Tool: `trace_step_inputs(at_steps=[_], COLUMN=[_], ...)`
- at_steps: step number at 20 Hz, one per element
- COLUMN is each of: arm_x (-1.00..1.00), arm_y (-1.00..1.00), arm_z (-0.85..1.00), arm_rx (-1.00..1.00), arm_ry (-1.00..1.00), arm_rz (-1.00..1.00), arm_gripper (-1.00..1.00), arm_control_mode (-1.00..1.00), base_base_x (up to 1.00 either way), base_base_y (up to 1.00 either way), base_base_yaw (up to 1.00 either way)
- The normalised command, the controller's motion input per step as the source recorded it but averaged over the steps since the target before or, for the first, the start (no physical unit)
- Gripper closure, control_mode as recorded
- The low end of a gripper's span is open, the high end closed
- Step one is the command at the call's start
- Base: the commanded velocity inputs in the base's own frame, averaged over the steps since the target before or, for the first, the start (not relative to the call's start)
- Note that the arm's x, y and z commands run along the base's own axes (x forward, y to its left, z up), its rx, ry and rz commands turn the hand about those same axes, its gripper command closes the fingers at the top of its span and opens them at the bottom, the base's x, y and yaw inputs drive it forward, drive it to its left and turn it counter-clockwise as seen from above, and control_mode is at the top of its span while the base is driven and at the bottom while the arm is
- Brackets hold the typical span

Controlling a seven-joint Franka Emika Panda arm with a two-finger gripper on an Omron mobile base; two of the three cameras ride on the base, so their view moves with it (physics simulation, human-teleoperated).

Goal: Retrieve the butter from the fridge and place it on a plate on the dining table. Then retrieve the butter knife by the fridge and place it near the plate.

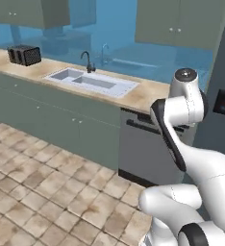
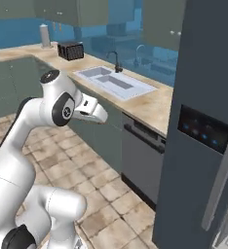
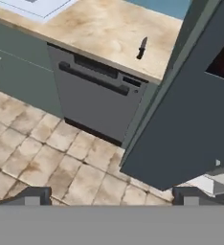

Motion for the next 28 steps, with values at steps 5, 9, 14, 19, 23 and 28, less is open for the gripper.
trace_step_inputs(at_steps=[5,9,14,19,23,28], arm_x=[0.0,0.0,0.0,0.0,0.0,0.0], arm_y=[0.0,0.0,0.0,0.0,0.0,0.0], arm_z=[0.0,0.0,0.0,0.0,0.0,0.0], arm_rx=[0.0,0.0,0.0,0.0,0.0,0.0], arm_ry=[0.0,0.0,0.0,0.0,0.0,0.0], arm_rz=[0.0,0.0,0.0,0.0,0.0,0.0], arm_gripper=[-1.0,-1.0,-1.0,-1.0,-1.0,-1.0], arm_control_mode=[1.0,1.0,1.0,1.0,1.0,1.0], base_base_x=[0.96,1.0,0.84,0.57,0.64,0.69], base_base_y=[0.23,0.41,0.35,0.22,0.24,0.12], base_base_yaw=[-0.56,-0.56,-0.53,-0.53,-0.48,-0.19])
